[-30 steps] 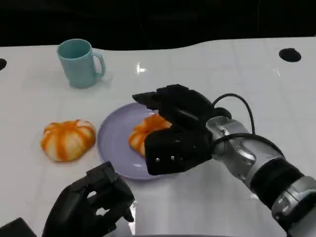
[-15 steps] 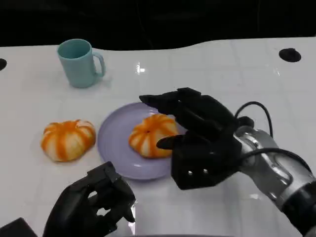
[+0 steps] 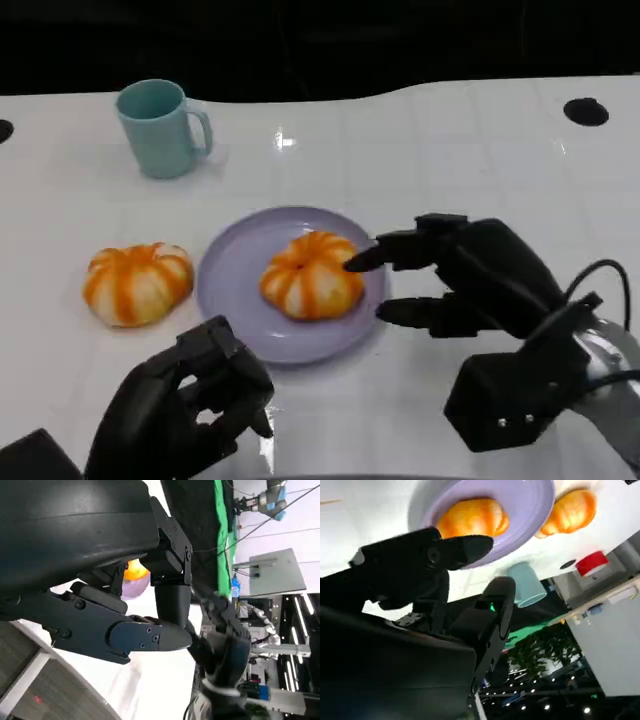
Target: Grasp the bread from the table and place it into the plate.
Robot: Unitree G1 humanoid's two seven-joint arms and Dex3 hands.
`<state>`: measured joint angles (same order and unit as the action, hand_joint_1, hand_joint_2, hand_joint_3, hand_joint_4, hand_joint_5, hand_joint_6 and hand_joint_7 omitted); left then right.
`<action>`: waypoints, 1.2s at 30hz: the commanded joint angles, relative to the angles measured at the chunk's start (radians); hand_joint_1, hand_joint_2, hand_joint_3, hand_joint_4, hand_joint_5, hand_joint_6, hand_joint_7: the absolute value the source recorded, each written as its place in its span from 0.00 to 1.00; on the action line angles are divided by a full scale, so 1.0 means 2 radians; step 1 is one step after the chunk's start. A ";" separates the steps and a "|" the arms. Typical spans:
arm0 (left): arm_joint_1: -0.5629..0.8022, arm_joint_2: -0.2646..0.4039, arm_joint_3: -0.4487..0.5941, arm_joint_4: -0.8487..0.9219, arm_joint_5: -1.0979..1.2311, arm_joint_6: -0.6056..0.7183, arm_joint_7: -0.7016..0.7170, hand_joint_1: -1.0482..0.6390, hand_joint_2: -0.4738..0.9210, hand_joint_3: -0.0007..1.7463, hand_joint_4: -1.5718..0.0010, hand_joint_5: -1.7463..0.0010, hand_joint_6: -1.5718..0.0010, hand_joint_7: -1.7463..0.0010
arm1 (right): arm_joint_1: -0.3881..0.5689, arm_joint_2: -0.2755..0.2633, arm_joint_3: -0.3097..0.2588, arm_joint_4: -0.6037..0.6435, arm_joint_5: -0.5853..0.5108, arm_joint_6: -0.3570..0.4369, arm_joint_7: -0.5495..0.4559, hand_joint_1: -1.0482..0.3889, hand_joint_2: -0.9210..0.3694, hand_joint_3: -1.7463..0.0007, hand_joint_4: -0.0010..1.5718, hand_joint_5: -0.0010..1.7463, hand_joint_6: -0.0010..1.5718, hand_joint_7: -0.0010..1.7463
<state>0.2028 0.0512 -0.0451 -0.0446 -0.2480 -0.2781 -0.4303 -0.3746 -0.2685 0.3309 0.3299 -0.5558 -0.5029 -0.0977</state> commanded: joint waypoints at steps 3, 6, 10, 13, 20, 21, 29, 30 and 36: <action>-0.001 0.006 0.005 0.007 -0.001 -0.001 0.001 0.30 1.00 0.19 0.58 0.00 0.63 0.12 | 0.047 -0.029 -0.031 -0.052 0.012 -0.003 0.005 0.58 0.38 0.52 0.53 0.71 0.59 0.42; -0.002 0.006 0.005 0.008 0.000 -0.002 0.001 0.30 1.00 0.19 0.58 0.00 0.63 0.12 | 0.054 -0.031 -0.035 -0.060 0.012 -0.002 0.009 0.60 0.39 0.52 0.55 0.73 0.61 0.42; -0.002 0.006 0.005 0.009 0.000 -0.002 0.001 0.30 1.00 0.19 0.58 0.00 0.63 0.12 | 0.055 -0.030 -0.038 -0.063 0.012 -0.001 0.012 0.61 0.39 0.51 0.56 0.73 0.62 0.42; 0.000 0.004 0.004 0.007 -0.001 -0.001 0.002 0.29 1.00 0.19 0.58 0.00 0.63 0.12 | 0.114 -0.053 -0.053 -0.110 -0.004 -0.013 -0.001 0.60 0.49 0.39 0.61 0.76 0.66 0.44; 0.002 0.004 0.005 0.004 -0.002 0.001 0.003 0.30 1.00 0.19 0.57 0.00 0.62 0.13 | 0.194 -0.054 -0.078 -0.178 -0.007 -0.013 -0.010 0.61 0.54 0.34 0.63 0.80 0.64 0.53; 0.001 0.005 0.006 0.005 -0.003 0.000 0.002 0.30 1.00 0.19 0.57 0.00 0.62 0.13 | 0.201 -0.052 -0.080 -0.184 -0.007 -0.013 -0.011 0.61 0.53 0.34 0.62 0.81 0.63 0.54; 0.003 0.009 0.011 0.007 -0.008 0.002 -0.001 0.29 1.00 0.18 0.59 0.00 0.62 0.13 | 0.223 -0.040 -0.079 -0.181 -0.017 -0.017 -0.033 0.64 0.55 0.33 0.60 0.88 0.59 0.64; 0.003 0.009 0.012 0.007 -0.009 0.002 -0.002 0.29 1.00 0.18 0.59 0.00 0.62 0.14 | 0.224 -0.039 -0.078 -0.179 -0.019 -0.016 -0.035 0.64 0.56 0.32 0.60 0.89 0.58 0.65; 0.005 0.010 0.012 0.009 -0.003 -0.003 0.001 0.29 1.00 0.17 0.59 0.00 0.62 0.14 | 0.225 -0.037 -0.074 -0.160 -0.035 -0.029 -0.065 0.67 0.60 0.29 0.62 0.88 0.58 0.68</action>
<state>0.2037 0.0550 -0.0303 -0.0311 -0.2582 -0.2766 -0.4304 0.0699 -0.3430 0.1886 -0.0111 -0.6080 -0.5374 -0.1882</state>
